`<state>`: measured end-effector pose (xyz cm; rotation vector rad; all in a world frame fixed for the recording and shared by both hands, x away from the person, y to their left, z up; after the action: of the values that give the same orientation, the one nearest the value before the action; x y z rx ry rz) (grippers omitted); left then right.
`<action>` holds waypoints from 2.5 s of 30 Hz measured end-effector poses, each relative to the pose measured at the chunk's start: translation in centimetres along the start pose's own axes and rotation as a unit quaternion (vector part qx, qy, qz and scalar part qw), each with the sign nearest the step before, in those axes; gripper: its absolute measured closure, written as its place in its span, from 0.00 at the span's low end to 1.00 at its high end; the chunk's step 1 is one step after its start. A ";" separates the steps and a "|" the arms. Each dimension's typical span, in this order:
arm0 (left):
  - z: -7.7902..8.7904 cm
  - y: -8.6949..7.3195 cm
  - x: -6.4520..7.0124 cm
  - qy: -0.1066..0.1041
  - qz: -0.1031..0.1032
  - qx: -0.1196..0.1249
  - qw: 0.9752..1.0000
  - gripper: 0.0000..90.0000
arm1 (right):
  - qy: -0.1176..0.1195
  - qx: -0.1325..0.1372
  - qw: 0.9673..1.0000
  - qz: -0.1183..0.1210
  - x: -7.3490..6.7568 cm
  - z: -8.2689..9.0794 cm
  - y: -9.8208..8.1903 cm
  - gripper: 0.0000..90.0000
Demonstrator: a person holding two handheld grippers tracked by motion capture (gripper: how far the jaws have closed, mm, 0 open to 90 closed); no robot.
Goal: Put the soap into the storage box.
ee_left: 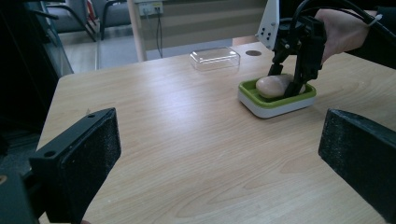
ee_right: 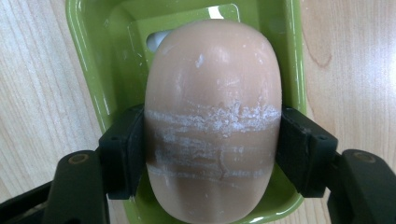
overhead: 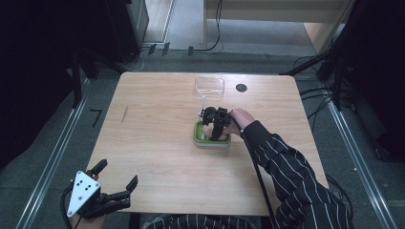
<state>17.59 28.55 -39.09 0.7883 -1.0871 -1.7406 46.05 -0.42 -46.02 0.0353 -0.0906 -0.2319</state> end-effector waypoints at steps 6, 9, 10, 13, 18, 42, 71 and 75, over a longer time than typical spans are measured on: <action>-0.1 0.0 0.1 -0.002 -0.002 -0.001 1.000 0.00 | 0.002 0.004 1.000 0.001 0.0 0.0 -0.1 0.36; 0.0 0.0 0.0 -0.001 -0.002 0.001 1.000 0.00 | -0.001 0.001 1.000 -0.001 0.0 0.0 0.0 0.36; 0.0 0.0 0.0 -0.001 -0.001 0.001 1.000 0.00 | 0.000 -0.001 1.000 -0.001 -0.1 0.0 0.0 0.36; -0.1 0.0 0.1 -0.001 -0.003 0.001 1.000 0.00 | -0.005 0.000 1.000 0.004 -0.1 0.1 0.0 0.35; 0.0 0.0 0.1 -0.001 -0.001 0.000 1.000 0.00 | -0.006 -0.002 1.000 0.003 -0.2 0.1 0.0 0.34; -0.4 0.2 0.1 -0.011 -0.005 0.002 1.000 0.00 | 0.001 -0.001 0.999 -0.047 -0.1 2.1 -1.4 0.10; -0.8 0.4 0.1 -0.018 -0.005 0.001 1.000 0.00 | -0.001 -0.019 0.991 -0.134 -1.2 3.2 -7.6 0.07; -0.8 0.4 0.1 -0.018 -0.006 0.001 1.000 0.00 | 0.000 -0.020 0.989 -0.144 -1.4 3.2 -8.5 0.07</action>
<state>18.37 28.07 -39.11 0.7675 -1.1099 -1.7709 42.42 -8.46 -43.30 0.0076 -0.0803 -0.5215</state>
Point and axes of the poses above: each handheld gripper's, and its own axes: z roughly backward along the jaws, y roughly out of its top, x roughly to its right, the point moved 2 cm from there along -z, roughly forward along the jaws, and after that the axes turned 6 degrees about -x, right-handed, at the moved point
